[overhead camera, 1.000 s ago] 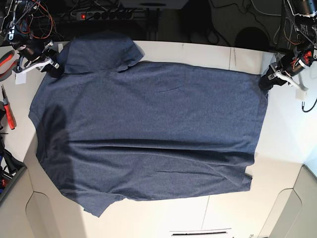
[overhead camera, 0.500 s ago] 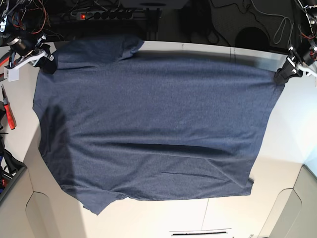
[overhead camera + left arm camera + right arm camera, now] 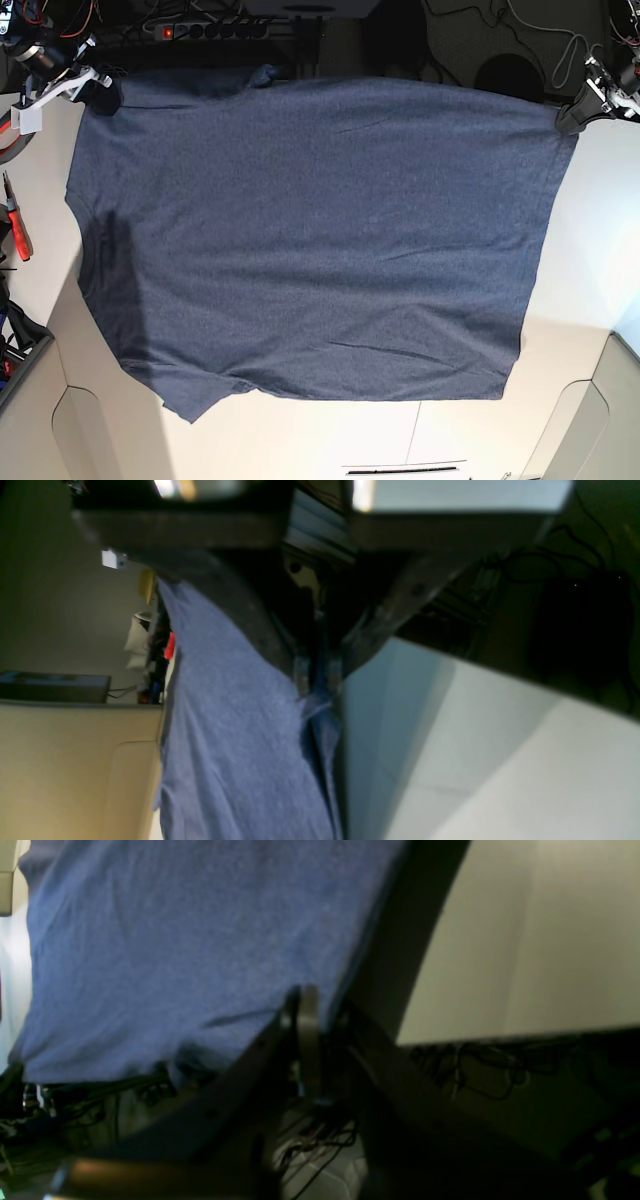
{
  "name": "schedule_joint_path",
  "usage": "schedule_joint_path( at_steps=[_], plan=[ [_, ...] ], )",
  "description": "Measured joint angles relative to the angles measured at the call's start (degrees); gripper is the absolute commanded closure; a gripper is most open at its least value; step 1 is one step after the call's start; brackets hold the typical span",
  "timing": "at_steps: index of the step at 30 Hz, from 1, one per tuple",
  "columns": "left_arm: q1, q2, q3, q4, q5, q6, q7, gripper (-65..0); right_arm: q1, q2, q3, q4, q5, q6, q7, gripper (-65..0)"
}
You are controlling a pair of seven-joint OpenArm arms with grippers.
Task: Layout the t-shirt on the table in an organized manner, then fold the t-shirt properly
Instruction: 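Lift the shirt by both corners and pull it toward the robot, then release the shirt corner with the right gripper and move it aside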
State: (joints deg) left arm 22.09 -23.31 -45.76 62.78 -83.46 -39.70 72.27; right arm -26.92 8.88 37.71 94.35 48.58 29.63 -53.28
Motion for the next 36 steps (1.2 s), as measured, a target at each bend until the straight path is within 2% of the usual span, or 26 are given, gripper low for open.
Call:
schedule_joint_path(
  at_steps=[4, 11, 14, 16, 19, 23, 25, 29, 33, 36],
  plan=[
    [1.92, -0.20, -0.37, 1.44, 0.00, 0.00, 1.25, 0.0, -1.09, 0.00, 1.11, 0.22, 1.53, 0.20, -0.90, 0.0],
    [6.51, -0.20, -0.39, 10.32, 0.04, 0.07, 1.62, 0.0, -1.18, 0.00, 4.87, 2.34, 5.60, 1.14, -3.15, 0.0],
    [6.43, -0.31, -0.39, 13.31, 0.00, 0.02, 1.07, 0.0, -1.20, 0.00, 5.55, 4.63, 7.15, 2.12, -3.58, 0.0],
    [6.03, -0.33, -0.37, 14.51, 0.02, 0.00, -1.42, 0.0, -0.98, -0.02, 5.55, 6.14, 8.33, 2.34, -3.61, 0.0],
    [3.17, -0.28, -0.39, 14.82, 0.07, 0.00, -1.99, 0.0, 1.38, 0.00, 5.46, 7.28, 7.74, 2.36, -2.86, 0.0],
    [-2.14, -0.17, 0.92, 14.84, 6.82, 0.04, -7.19, 0.0, 7.56, 0.02, 2.32, 7.08, 1.11, 2.54, -0.52, 0.0],
    [-4.68, -0.22, 2.32, 14.84, 10.93, 0.17, -11.08, 0.0, 10.93, 0.02, -1.09, 6.62, -2.89, 2.62, 1.29, 0.0],
    [-8.74, -0.31, 7.04, 14.82, 19.15, 0.24, -13.86, 0.0, 16.48, 0.17, -9.07, 5.40, -12.81, 2.51, 4.63, 0.0],
    [-12.22, -0.33, 12.50, 14.80, 26.64, 0.26, -17.81, 0.0, 21.53, 0.17, -15.06, 0.83, -21.86, -0.96, 8.24, 0.0],
    [-12.94, -0.33, 15.10, 14.78, 32.68, 0.24, -22.47, 0.0, 24.87, 0.17, -17.35, -4.90, -24.92, -2.99, 9.42, 0.0]
  ],
)
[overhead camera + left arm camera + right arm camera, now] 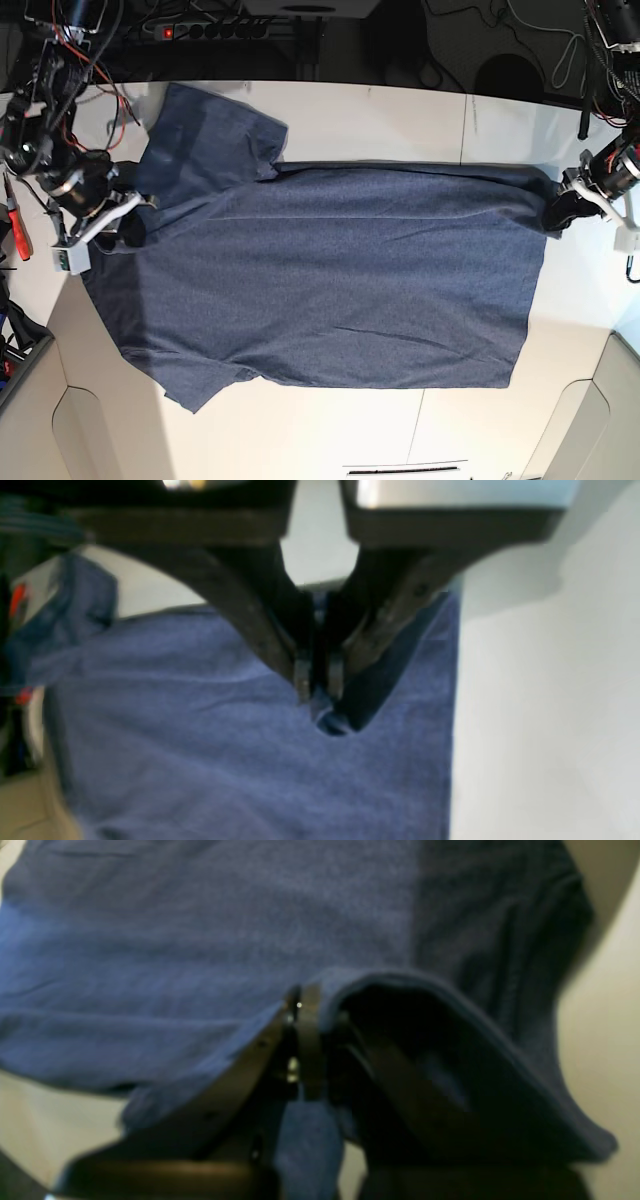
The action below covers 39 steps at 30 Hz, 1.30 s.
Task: Layout the t-shirt on the table in an organized manner, then fold the t-shirt properly
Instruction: 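Release the shirt corner with the right gripper and move it aside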
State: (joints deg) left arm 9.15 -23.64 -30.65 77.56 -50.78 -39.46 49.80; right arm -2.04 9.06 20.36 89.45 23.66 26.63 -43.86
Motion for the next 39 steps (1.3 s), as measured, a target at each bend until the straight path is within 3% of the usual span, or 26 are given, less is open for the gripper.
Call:
schedule_joint_path(
  at_steps=[4, 9, 12, 18, 19, 21, 22, 29, 37, 39],
  plan=[
    [-0.17, 0.00, 0.81, -0.09, 7.65, 1.99, -4.85, 0.0, 3.39, 0.00, -0.46, -9.07, -1.18, -0.42, 1.03, 0.0],
    [-0.26, 0.02, 0.81, -0.09, 13.31, 4.57, -6.99, 0.0, 4.92, 0.00, -0.46, -14.43, -1.40, -3.08, 2.95, 0.0],
    [-0.28, -0.02, 0.81, -0.09, 14.21, 6.93, -8.07, 0.0, 4.79, 0.13, -0.46, -14.53, -1.46, -3.08, 2.91, 0.0],
    [-0.28, 0.00, 0.81, -0.09, 14.36, 7.13, -8.26, 0.0, 4.90, 0.13, -0.46, -14.51, -1.44, -3.08, 2.91, 0.0],
    [-0.28, 0.00, 0.81, -0.09, 14.36, 7.13, -8.26, -0.8, 4.90, 0.13, -0.46, -14.51, -1.44, -3.08, 2.91, -9.9],
    [-0.26, 0.00, 0.81, -0.09, 14.38, 7.13, -8.26, -13.2, 4.90, 0.13, -0.46, -14.51, -1.49, -3.08, 2.91, -29.4],
    [-0.28, -0.02, 0.81, -0.09, 14.53, 7.13, -8.28, -17.3, 4.90, 0.13, -0.46, -14.51, -1.46, -3.08, 2.93, -33.8],
    [-0.26, 0.00, 0.68, -0.09, 16.81, 7.15, -8.31, -18.9, 4.76, 0.13, 2.58, -9.75, -1.68, -3.10, 2.40, -34.1],
    [-0.26, -0.02, 0.59, -0.09, 15.85, 6.93, -8.31, -18.9, 4.85, 0.13, 11.56, 4.76, -1.29, -2.99, -6.23, -33.9],
    [-0.26, -0.02, 0.59, -0.09, 14.78, 6.03, -8.28, -18.9, 3.89, 0.79, 12.94, 7.50, 1.38, -3.04, -8.04, -28.4]
  ],
)
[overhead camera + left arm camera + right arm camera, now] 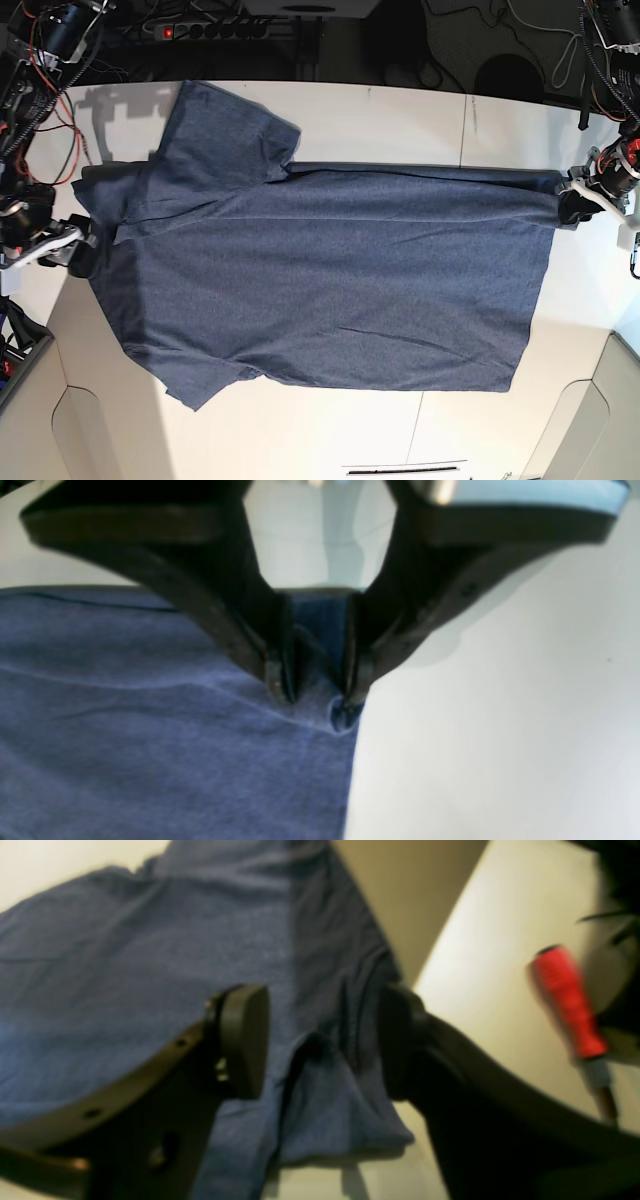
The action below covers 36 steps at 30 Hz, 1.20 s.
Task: Layout the t-shirt on the table in an organized manner, then fold the t-shirt properly
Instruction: 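Release the shirt corner with the right gripper and move it aside, then grasp the shirt edge near the collar with the right gripper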
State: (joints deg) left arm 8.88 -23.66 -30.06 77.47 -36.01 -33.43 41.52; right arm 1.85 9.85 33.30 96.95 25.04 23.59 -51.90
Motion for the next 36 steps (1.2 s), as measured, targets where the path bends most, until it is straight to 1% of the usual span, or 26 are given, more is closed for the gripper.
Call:
schedule_joint_path(
  at_steps=[2, 3, 6, 9, 10, 11, 13, 14, 17, 20, 23, 25, 26, 27, 31, 36],
  plan=[
    [0.00, 0.02, 0.00, 0.00, -1.49, -1.16, 0.00, -18.9, -2.29, 0.59, 0.39, 2.67, 2.73, 2.21, -1.14, -22.2],
    [0.00, 0.02, 0.00, 0.07, -2.23, -1.66, -0.02, -18.9, -3.80, 0.63, 0.39, 3.82, 4.61, 3.32, -1.77, -21.0],
    [0.04, 0.07, 0.00, 1.29, -4.13, -3.08, 0.79, -18.9, -8.96, 0.35, 0.26, 6.62, 10.19, 5.20, -2.93, -21.0],
    [0.02, 0.02, 0.00, 4.39, -5.66, -4.24, 2.97, -18.9, -13.77, -0.37, 0.17, 7.21, 12.20, 6.23, -3.02, -21.0],
    [0.00, 0.02, 0.00, 5.53, -5.95, -4.31, 3.50, -18.9, -15.50, -0.50, 0.15, 7.17, 12.68, 6.45, -2.95, -21.5],
    [0.00, 0.02, 0.00, 6.58, -6.12, -4.33, 3.72, -18.9, -17.20, -0.85, 0.15, 7.21, 12.83, 6.56, -3.13, -23.6],
    [0.00, 0.02, 0.00, 8.17, -6.12, -4.35, 3.96, -18.9, -20.13, -1.70, 0.17, 7.15, 12.50, 6.80, -3.45, -30.1],
    [0.02, 0.02, 0.00, 8.68, -6.16, -4.52, 3.98, -18.9, -21.55, -2.34, 0.17, 7.10, 12.68, 7.10, -3.43, -32.3],
    [0.13, 0.07, 0.00, 8.87, -6.29, -5.44, 4.11, -18.9, -24.20, -4.98, -0.57, 6.51, 12.96, 7.28, -2.40, -33.0],
    [0.13, 1.46, 0.00, 8.87, -6.71, -5.46, 4.11, -18.9, -24.46, -6.23, -2.62, 3.04, 14.27, 7.61, -1.11, -33.0],
    [0.15, 4.13, 0.02, 8.87, -6.67, -5.49, 4.15, -18.9, -23.37, -6.08, -5.29, -2.01, 13.99, 7.61, 1.40, -33.0],
    [0.13, 5.68, 0.04, 8.87, -6.67, -5.53, 4.63, -18.9, -22.29, -5.88, -6.67, -5.70, 13.07, 7.52, 1.57, -33.0],
    [0.13, 6.25, 0.07, 8.87, -6.60, -5.55, 4.92, -18.9, -21.84, -5.90, -7.10, -7.04, 13.44, 8.28, 2.19, -33.0],
    [0.13, 6.67, 0.11, 8.87, -6.62, -5.62, 5.07, -18.9, -21.14, -5.88, -7.52, -8.13, 13.11, 8.31, 2.27, -33.0],
    [0.15, 7.34, 0.00, 8.87, -6.62, -5.60, 5.01, -18.9, -18.71, -5.92, -7.63, -10.36, 12.66, 8.11, 3.52, -33.0],
    [0.15, 7.45, 0.00, 8.87, -6.71, -5.60, 4.96, -18.9, -18.49, -5.88, -9.46, -10.58, 12.87, 8.15, 3.65, -33.0]
  ],
)
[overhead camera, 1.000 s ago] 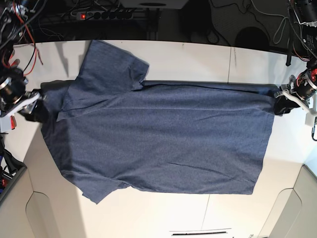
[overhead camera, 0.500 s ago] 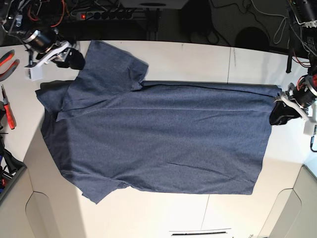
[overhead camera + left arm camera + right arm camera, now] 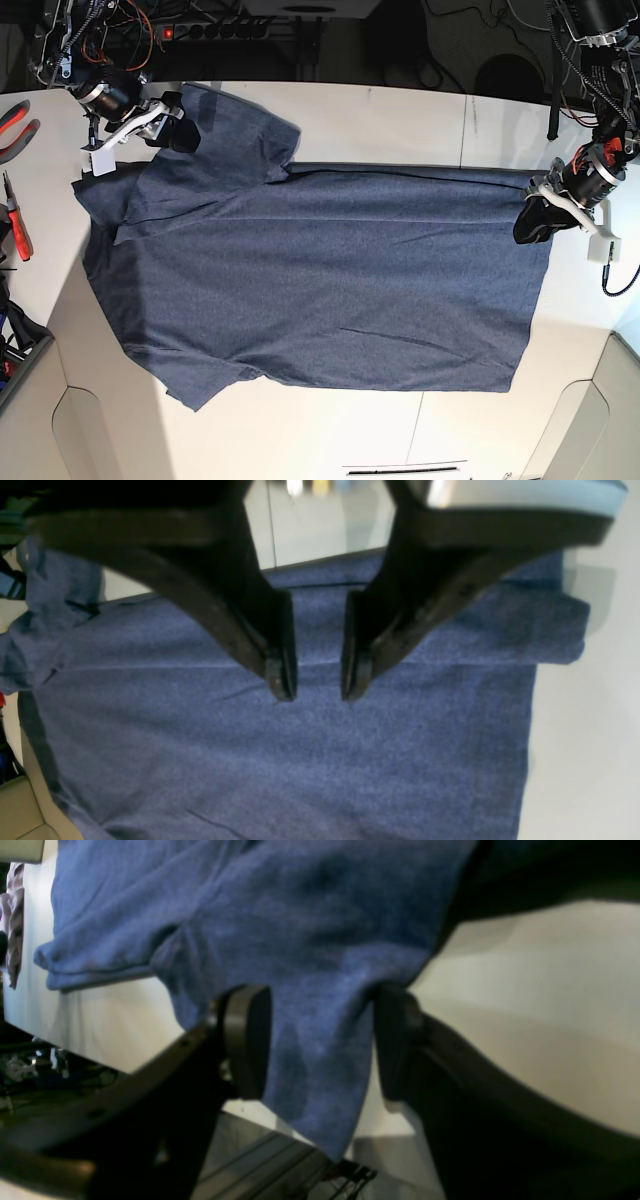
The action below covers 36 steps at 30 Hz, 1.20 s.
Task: Layout the t-shirt on the table in an organized manner, then fold the t-shirt properly
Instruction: 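Grasp the shirt edge near the collar with the right gripper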
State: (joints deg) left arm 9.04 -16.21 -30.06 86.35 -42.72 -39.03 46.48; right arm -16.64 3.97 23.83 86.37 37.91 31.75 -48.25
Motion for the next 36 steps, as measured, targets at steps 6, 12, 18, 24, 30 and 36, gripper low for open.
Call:
schedule_joint_path(
  at_steps=[6, 12, 18, 24, 30, 36],
  plan=[
    [-0.02, 0.00, 0.00, 0.00, 0.02, 0.00, 0.00, -18.9, 0.00, 0.00, -5.64, 0.04, 0.22, 0.00, -0.55, -32.7],
    [0.00, 0.00, 0.00, 0.00, 0.02, 0.00, 0.22, -18.9, 0.00, -0.02, -7.85, 0.02, 0.09, -0.09, -0.98, -22.7],
    [0.15, 0.00, 0.00, 0.00, 0.00, 0.00, 0.22, -18.9, -0.15, 0.00, -7.85, -0.13, 0.11, -0.66, -2.05, 0.0],
    [0.15, -0.02, 0.00, 0.00, 0.00, -0.02, 0.24, -18.9, 3.32, 0.00, -7.96, -0.22, 2.43, -0.79, -2.56, 0.0],
    [0.15, -0.02, 0.00, 0.00, 0.00, -0.02, 0.24, -18.9, 11.65, 0.00, -8.13, -0.24, 2.54, -0.92, -2.58, 0.0],
    [0.15, 0.00, 0.00, 0.00, 0.00, -0.02, 0.22, -18.9, 19.43, -0.50, -9.01, -0.24, -1.73, -0.87, -2.36, 0.0]
  ],
)
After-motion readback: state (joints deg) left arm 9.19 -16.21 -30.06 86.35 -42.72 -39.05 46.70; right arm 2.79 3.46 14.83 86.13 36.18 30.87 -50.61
